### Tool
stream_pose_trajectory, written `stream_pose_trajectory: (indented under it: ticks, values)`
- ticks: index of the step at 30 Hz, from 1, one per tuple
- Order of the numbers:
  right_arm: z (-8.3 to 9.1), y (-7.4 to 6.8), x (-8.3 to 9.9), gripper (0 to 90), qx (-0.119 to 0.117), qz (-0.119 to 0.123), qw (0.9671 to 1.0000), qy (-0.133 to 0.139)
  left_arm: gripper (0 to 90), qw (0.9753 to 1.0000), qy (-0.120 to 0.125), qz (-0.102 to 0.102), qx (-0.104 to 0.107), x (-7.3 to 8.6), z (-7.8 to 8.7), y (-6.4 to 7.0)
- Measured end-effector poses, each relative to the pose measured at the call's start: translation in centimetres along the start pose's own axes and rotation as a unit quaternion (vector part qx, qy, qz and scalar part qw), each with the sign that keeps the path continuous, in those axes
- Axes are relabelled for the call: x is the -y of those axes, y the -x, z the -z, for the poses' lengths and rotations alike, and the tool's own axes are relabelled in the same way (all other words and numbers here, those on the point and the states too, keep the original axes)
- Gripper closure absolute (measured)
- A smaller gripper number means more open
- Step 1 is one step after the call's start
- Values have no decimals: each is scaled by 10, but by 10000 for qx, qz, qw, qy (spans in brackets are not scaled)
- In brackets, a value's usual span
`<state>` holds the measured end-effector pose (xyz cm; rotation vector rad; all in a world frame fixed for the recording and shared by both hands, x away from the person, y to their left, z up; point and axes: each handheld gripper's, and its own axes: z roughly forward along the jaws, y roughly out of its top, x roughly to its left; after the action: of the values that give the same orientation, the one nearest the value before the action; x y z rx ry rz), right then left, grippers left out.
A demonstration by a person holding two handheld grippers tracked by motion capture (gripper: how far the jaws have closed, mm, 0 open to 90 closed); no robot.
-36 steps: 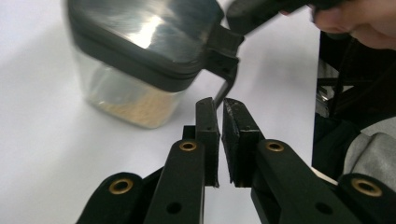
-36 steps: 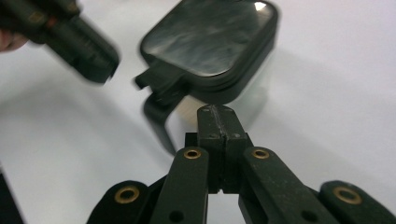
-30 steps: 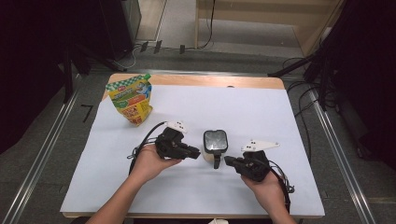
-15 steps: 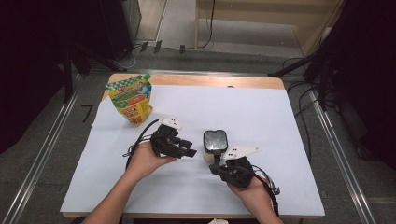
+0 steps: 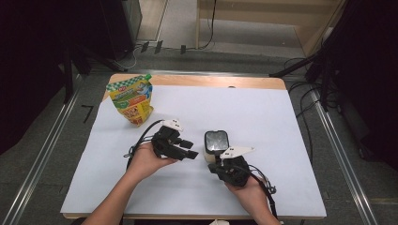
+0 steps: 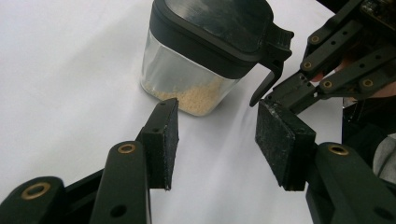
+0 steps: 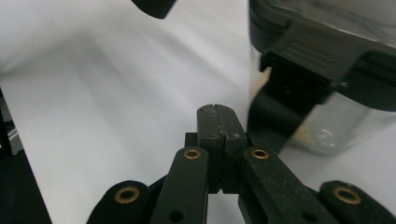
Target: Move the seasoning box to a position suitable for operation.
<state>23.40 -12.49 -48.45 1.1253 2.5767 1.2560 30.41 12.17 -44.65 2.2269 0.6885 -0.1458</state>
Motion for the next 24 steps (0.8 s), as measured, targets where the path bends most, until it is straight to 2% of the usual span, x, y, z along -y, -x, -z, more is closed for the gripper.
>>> stream_pose_trajectory:
  ticks: [18, 24]
  values:
    - [5, 5, 3, 900, -4, -87, 10000, -49, 497, 10000, 14, 14, -5, 1, 1, -1]
    - [11, 12, 5, 900, 34, -120, 9999, -75, 486, 10000, -13, 14, 16, 1, -1, -1]
